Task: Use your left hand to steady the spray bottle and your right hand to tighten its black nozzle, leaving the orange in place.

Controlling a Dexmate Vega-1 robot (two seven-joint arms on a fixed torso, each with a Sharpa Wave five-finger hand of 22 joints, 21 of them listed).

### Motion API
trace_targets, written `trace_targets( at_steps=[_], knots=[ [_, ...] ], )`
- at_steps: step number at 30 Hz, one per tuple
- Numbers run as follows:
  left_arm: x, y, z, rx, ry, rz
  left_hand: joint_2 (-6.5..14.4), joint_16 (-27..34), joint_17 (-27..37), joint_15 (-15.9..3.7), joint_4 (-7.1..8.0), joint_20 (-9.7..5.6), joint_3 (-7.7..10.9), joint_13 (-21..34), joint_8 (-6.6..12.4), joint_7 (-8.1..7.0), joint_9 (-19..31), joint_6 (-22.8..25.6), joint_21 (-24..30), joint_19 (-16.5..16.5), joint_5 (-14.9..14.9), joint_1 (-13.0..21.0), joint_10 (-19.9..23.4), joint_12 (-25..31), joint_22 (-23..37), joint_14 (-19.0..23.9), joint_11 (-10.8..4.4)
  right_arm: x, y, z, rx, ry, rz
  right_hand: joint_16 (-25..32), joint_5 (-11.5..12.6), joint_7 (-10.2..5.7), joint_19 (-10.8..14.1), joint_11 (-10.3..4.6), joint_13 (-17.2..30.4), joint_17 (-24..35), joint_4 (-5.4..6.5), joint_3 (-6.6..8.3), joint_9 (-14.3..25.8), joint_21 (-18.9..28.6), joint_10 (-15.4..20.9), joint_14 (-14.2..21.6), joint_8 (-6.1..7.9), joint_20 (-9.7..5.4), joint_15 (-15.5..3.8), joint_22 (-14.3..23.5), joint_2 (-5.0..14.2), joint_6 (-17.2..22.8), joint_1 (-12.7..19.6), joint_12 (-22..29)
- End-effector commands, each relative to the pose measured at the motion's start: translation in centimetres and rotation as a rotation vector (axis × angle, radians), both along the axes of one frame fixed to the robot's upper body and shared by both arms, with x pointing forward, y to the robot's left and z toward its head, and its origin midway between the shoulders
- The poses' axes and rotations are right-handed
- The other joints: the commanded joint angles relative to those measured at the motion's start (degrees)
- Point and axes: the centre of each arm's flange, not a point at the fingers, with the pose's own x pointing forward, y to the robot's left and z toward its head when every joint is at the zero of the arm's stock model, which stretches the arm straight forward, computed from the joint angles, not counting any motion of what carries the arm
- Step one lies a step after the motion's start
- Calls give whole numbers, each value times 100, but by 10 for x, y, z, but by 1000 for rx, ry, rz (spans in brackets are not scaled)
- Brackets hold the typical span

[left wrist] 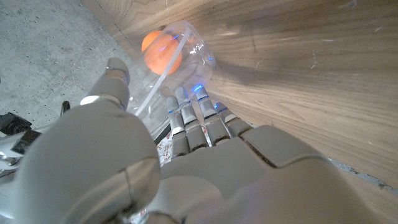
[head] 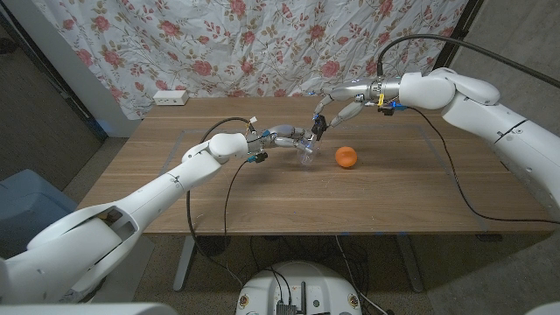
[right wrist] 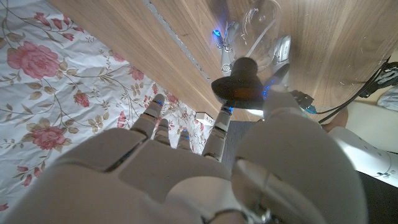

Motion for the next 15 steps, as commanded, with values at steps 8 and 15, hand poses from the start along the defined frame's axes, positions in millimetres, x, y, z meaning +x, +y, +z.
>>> trace_targets(
  at_steps=[8,15],
  knots=[
    [-1,-1,2,10,-4,0,541,-30,29,-742,13,-224,40,34,625,-344,25,458,-19,41,36,395,419,-5,13,51,-361,1,-2,2,14,21,-16,66,30,212,177,-23,10,24,124,-126,31,30,278,135,155,-35,-60,21,80,480,-459,79],
    [-1,1,2,10,-3,5,550,-40,28,-747,13,-225,48,39,632,-336,23,469,-19,40,38,397,424,-11,13,48,-345,1,-2,1,24,21,-22,95,52,271,236,-95,5,25,161,-162,30,27,465,207,227,-96,-119,21,165,725,-611,113]
  ],
)
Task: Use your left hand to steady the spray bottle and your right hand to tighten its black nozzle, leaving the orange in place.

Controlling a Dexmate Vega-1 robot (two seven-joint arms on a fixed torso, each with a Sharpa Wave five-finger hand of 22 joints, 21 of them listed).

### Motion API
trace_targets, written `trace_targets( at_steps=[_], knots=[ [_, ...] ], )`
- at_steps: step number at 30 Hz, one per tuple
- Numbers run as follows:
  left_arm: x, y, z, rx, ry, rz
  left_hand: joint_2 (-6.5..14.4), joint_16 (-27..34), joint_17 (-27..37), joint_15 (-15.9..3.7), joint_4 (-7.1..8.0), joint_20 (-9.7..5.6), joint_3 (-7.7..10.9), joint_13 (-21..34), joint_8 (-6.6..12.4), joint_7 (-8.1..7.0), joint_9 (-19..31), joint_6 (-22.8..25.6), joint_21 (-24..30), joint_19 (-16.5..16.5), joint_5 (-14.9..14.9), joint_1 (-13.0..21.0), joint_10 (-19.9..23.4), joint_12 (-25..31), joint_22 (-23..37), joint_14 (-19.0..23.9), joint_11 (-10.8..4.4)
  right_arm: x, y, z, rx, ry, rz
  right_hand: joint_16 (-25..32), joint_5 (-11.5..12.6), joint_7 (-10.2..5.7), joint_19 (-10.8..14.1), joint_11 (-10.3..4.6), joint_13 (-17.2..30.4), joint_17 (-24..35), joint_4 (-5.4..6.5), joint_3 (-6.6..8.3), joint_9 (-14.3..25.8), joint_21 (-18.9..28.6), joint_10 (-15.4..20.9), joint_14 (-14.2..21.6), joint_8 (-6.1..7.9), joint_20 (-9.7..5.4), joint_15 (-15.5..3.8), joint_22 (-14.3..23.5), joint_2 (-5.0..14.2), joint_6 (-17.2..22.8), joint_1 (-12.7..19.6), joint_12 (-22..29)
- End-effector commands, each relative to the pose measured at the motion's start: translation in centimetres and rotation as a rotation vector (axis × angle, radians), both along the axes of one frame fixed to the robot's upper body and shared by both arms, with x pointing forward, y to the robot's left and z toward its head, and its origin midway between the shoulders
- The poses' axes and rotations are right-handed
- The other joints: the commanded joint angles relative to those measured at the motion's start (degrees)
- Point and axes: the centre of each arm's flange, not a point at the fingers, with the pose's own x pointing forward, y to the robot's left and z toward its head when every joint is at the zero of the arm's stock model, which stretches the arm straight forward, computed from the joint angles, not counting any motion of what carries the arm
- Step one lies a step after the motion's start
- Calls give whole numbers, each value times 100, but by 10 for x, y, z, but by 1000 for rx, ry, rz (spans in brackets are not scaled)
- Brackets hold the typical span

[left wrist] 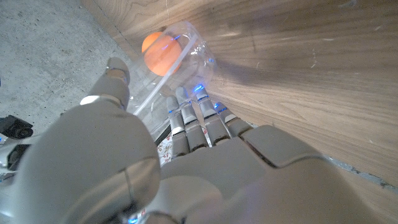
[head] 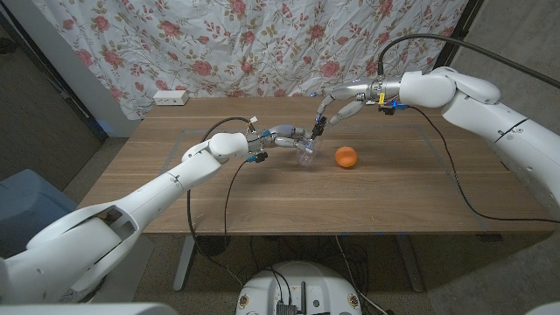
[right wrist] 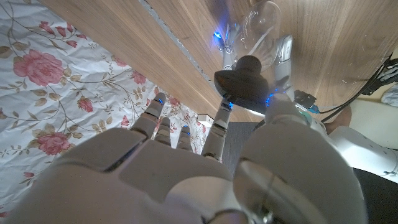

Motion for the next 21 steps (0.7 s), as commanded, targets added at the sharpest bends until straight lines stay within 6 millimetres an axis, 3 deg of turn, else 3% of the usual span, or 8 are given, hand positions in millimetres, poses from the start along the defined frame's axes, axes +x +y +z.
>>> trace_targets(
  at_steps=[1,21],
  knots=[
    [-1,1,1,3,-2,5,548,-40,8,-747,13,-228,47,16,631,-339,17,466,-18,41,45,396,422,5,13,50,-340,1,0,-1,15,3,-13,54,55,36,89,-34,3,8,31,-33,28,28,147,68,96,-25,-33,6,76,216,-148,48],
    [1,2,1,4,0,8,556,-51,11,-746,20,-218,49,28,643,-338,12,488,-17,45,44,379,428,-9,13,59,-361,1,1,-4,62,-14,-39,148,55,173,321,-117,-5,11,68,-146,10,46,703,317,268,-129,-207,9,205,831,-503,137]
  ],
)
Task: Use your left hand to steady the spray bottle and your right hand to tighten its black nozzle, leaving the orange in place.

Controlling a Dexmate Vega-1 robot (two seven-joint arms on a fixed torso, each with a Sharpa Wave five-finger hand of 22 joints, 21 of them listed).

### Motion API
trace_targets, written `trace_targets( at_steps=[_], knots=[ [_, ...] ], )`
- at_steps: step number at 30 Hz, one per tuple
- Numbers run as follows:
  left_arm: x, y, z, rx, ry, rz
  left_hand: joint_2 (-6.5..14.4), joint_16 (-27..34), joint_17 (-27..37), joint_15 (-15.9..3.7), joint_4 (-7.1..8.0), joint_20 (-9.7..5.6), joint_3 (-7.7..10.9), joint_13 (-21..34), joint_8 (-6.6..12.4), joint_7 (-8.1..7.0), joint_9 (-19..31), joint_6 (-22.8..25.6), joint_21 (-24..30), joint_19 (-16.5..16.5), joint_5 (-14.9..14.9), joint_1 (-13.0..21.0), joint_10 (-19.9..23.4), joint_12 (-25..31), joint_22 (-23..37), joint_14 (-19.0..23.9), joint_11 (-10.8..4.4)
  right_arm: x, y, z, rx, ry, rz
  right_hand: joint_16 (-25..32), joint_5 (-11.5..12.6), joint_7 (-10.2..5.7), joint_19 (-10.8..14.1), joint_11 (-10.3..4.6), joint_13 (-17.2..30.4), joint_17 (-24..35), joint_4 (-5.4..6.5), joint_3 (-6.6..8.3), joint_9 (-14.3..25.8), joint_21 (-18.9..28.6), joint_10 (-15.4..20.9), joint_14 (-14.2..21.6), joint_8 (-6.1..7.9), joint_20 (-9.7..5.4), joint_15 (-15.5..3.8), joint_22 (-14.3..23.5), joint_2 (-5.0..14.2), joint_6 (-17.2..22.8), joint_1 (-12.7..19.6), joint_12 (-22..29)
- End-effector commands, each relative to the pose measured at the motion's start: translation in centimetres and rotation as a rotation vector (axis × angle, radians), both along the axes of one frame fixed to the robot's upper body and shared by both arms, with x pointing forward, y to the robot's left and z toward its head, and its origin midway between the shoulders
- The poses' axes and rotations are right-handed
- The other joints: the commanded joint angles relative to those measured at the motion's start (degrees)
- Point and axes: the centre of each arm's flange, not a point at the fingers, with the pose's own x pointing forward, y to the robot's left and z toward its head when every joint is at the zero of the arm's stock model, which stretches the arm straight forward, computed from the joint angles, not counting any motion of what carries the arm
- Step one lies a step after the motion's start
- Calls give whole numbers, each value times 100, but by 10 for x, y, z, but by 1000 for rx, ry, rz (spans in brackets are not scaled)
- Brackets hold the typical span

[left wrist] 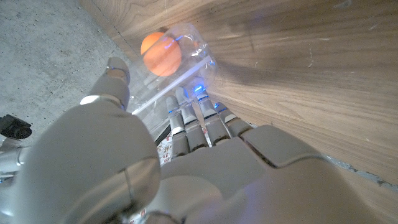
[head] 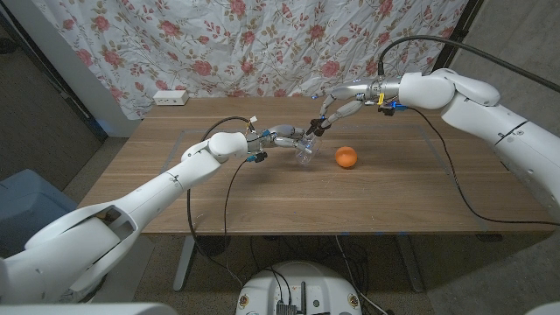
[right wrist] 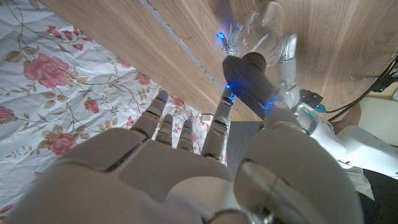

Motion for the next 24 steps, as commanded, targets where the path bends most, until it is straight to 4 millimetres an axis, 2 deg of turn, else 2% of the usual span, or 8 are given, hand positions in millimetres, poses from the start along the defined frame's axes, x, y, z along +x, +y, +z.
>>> trace_targets(
  at_steps=[1,5,8,18,24],
  knots=[
    [1,0,0,-1,1,2,559,-11,12,-745,20,-215,50,14,640,-345,17,482,-16,48,26,381,410,16,13,57,-385,2,0,-2,37,-15,-15,68,11,25,113,-5,4,12,4,-51,13,50,166,81,53,-24,-24,11,60,167,-130,41],
    [1,0,0,-1,2,2,564,-15,12,-742,23,-221,53,16,645,-342,16,494,-16,47,27,376,413,14,13,58,-377,2,1,-3,56,-31,-22,109,5,51,195,-18,2,14,6,-71,3,61,319,188,114,-33,-76,12,96,373,-204,65],
    [2,0,0,-2,2,3,570,-20,11,-740,32,-218,56,18,649,-347,15,502,-16,49,26,360,420,14,13,61,-377,3,1,-4,65,-36,-33,135,4,52,231,-64,0,14,1,-75,-8,55,480,258,156,-98,-188,13,149,534,-253,93],
    [3,0,1,1,4,2,578,-29,10,-740,33,-219,63,24,669,-340,13,549,-17,47,26,346,425,8,12,69,-369,4,0,-5,85,-44,-51,177,-2,77,328,-90,-2,8,-29,-82,-29,62,651,382,219,-127,-233,14,205,782,-308,102],
    [5,-1,2,3,4,-1,583,-32,11,-740,31,-222,68,27,673,-345,11,557,-17,48,27,343,429,5,12,74,-362,3,-1,-7,104,-70,-80,225,-9,147,413,-117,-4,9,-51,-82,-51,63,856,514,302,-149,-319,16,282,1081,-367,122]
  ],
)
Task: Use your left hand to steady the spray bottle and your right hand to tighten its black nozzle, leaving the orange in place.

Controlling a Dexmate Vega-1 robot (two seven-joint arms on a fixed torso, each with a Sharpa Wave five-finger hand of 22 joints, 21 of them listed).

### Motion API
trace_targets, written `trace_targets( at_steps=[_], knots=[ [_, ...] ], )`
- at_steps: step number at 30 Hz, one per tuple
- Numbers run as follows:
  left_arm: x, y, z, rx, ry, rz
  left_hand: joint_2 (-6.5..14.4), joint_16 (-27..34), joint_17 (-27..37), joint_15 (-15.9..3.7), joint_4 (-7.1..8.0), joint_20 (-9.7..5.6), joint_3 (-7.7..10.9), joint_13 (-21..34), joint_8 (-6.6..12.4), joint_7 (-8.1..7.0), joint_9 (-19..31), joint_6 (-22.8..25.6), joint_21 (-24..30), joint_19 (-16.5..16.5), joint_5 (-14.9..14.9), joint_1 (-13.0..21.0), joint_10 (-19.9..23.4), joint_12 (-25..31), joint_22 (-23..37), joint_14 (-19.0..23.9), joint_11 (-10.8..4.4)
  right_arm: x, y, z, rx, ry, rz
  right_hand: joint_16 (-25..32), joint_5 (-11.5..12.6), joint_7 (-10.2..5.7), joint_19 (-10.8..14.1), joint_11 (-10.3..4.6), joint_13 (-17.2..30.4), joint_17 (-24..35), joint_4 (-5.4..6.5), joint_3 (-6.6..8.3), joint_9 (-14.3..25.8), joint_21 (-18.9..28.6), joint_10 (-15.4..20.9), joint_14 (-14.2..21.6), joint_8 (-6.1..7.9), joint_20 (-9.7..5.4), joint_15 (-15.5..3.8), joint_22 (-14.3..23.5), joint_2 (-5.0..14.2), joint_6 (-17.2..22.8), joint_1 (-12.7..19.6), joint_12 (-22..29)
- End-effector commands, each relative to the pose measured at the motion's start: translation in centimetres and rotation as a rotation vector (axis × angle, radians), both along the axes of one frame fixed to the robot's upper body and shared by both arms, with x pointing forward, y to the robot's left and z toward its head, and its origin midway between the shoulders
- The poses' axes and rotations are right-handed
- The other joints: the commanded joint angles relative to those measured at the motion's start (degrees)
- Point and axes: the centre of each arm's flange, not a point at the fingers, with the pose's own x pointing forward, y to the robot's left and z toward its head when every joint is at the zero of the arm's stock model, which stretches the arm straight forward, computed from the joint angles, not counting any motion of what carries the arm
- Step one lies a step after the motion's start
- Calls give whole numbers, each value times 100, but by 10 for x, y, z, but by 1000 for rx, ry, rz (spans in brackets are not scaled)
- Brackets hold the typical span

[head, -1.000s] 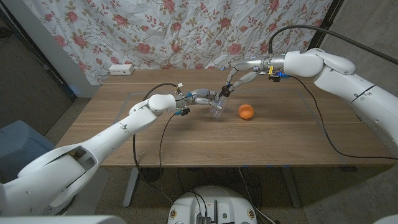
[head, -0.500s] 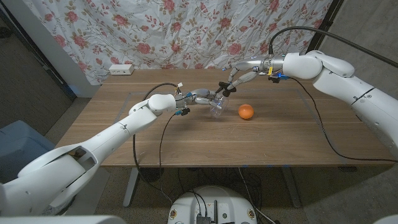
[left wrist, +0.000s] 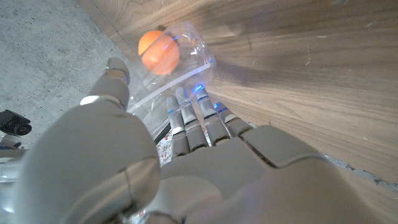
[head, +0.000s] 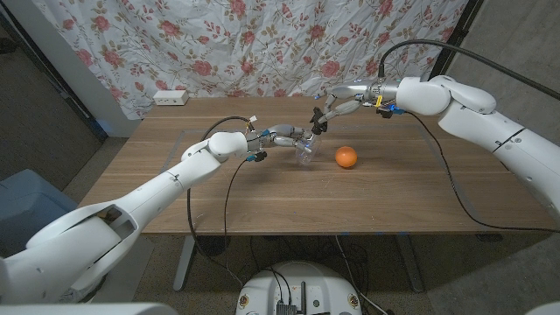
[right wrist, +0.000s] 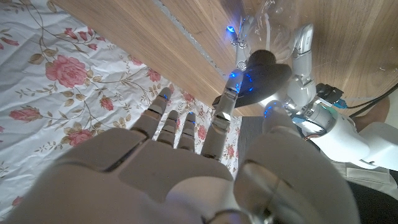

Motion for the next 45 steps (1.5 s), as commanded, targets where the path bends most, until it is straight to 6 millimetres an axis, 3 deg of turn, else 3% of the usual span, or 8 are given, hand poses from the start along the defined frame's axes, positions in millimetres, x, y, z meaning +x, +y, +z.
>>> trace_targets(
  at_steps=[1,5,10,22,38,45],
  knots=[
    [2,-2,1,4,1,-7,588,-9,13,-769,32,-221,69,14,673,-350,6,558,-17,48,38,342,408,30,12,43,-344,0,-2,-2,36,-37,-46,57,-12,44,120,-1,15,9,-29,1,-16,37,197,146,103,-4,3,17,85,242,-57,36],
    [2,-2,2,4,-2,-7,590,-11,13,-767,33,-218,72,16,678,-340,5,569,-18,46,37,337,414,29,12,49,-356,0,0,-3,44,-48,-61,93,-36,76,194,-30,14,8,-48,-33,-39,31,414,254,246,8,-31,21,116,693,-166,45],
    [2,-2,3,4,-3,-8,597,-17,12,-766,31,-216,80,18,681,-350,3,575,-16,53,38,334,414,25,12,51,-347,-1,2,-4,46,-52,-70,132,-37,63,247,-45,10,7,-85,-35,-57,29,558,364,320,-4,-123,22,141,936,-192,48],
    [1,-3,2,4,-1,-8,607,-33,10,-762,32,-213,94,24,687,-343,0,590,-15,57,38,316,421,19,12,51,-346,-3,7,-8,60,-70,-84,230,-20,87,378,-146,-8,1,-285,48,-129,26,992,637,546,-28,-276,26,238,1675,-66,41],
    [-3,-1,-3,-22,-11,-3,605,-41,15,-767,26,-220,97,33,700,-341,-6,623,-13,70,34,294,466,22,12,61,-349,-21,-3,-1,120,-128,-101,246,-37,132,385,-116,-11,3,-286,-27,-157,9,1050,699,471,64,-249,29,122,1583,-192,-21],
    [-4,0,-5,-37,-15,-4,595,-39,18,-769,17,-215,95,37,708,-349,-9,643,-10,86,33,294,477,19,12,73,-347,-28,-10,3,136,-151,-105,243,-34,192,374,-27,-4,8,-248,-114,-151,-5,1055,723,298,146,-187,31,38,1231,-388,-93]
  ],
)
